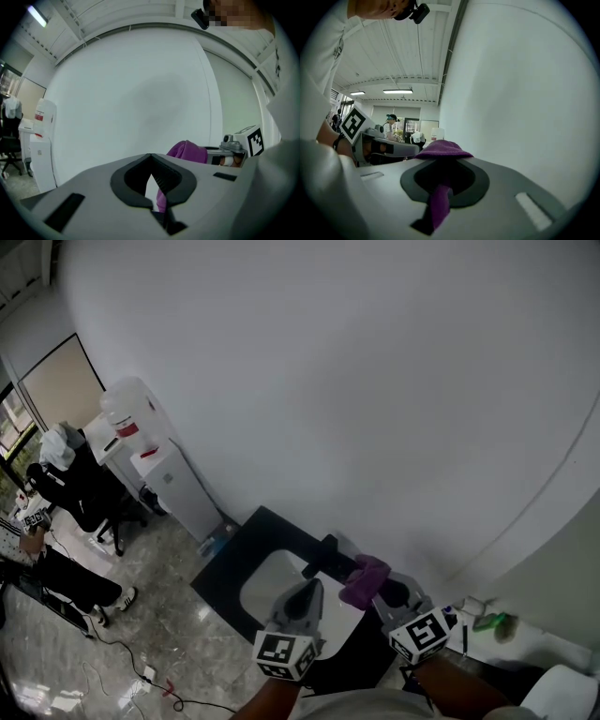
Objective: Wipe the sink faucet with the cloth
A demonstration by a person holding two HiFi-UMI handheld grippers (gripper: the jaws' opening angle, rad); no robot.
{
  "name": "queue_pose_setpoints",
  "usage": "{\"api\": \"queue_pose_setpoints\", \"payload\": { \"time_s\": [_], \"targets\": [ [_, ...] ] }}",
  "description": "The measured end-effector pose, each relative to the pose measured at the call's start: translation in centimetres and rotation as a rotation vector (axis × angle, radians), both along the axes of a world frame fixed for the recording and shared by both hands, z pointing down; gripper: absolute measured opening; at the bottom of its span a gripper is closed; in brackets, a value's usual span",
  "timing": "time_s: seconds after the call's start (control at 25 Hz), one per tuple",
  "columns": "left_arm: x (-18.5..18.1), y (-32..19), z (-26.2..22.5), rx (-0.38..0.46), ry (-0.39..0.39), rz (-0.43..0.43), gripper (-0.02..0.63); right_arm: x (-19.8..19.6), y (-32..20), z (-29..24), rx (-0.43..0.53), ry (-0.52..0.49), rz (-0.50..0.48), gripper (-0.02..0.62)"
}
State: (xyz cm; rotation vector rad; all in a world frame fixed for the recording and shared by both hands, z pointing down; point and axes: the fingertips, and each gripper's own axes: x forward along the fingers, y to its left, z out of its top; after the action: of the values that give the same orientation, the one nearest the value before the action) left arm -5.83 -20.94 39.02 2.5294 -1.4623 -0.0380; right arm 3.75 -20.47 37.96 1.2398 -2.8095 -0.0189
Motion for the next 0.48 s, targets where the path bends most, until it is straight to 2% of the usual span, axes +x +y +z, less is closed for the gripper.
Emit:
{"api": "queue_pose_setpoints", "payload": {
  "time_s": [0.08, 0.48],
  "targets": [
    [0.09, 0.3, 0.07, -0.01, 0.02, 0.005, 0.006, 0.29, 0.14, -0.06, 0.003, 0.006, 0.01, 0.025],
    [-0.22, 1.01, -0.26, -0.012, 0.016, -0.014, 0.006, 1.08, 0.01, -0.12, -0.031, -0.023, 0.02, 0.025]
  ]
}}
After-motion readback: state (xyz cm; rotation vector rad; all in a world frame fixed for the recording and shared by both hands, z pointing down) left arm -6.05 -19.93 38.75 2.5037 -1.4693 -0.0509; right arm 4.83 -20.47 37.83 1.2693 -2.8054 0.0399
